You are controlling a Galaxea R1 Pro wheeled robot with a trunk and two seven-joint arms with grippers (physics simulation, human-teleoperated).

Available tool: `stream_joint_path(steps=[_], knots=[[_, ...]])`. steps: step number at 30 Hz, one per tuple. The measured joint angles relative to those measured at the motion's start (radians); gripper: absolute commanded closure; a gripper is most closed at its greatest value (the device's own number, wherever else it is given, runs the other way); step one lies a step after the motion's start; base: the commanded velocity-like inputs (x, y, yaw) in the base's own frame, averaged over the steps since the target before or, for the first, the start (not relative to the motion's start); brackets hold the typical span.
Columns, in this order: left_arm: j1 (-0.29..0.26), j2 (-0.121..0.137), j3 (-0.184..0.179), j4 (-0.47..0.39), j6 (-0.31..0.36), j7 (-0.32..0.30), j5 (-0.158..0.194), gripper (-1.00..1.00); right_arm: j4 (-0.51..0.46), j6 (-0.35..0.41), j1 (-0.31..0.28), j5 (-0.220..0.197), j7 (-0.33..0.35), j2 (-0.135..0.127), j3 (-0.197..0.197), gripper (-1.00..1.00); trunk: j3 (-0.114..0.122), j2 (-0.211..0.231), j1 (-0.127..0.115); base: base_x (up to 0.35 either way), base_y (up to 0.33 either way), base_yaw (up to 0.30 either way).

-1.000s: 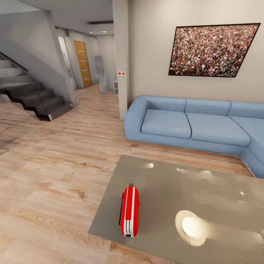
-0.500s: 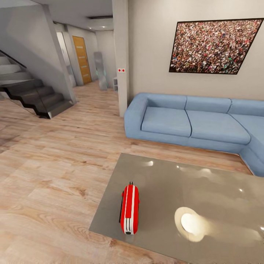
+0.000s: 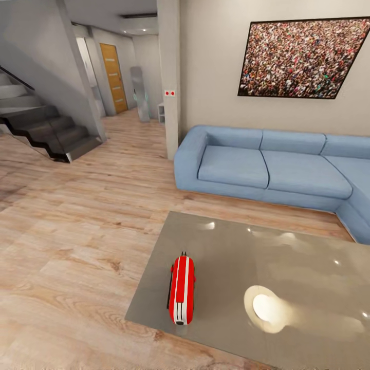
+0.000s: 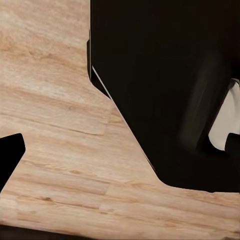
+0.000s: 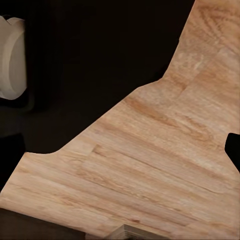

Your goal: Turn on the radio receiver that's on the table in the living room.

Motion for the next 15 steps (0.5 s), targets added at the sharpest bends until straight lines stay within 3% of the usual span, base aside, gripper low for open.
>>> stream_joint_path(steps=[15], knots=[[0.000, 0.001, 0.000, 0.000, 0.000, 0.000, -0.001, -1.00, 0.000, 0.000, 0.000, 0.000, 0.000, -0.001, 0.000, -1.00, -0.024, 0.000, 0.000, 0.000, 0.000, 0.000]])
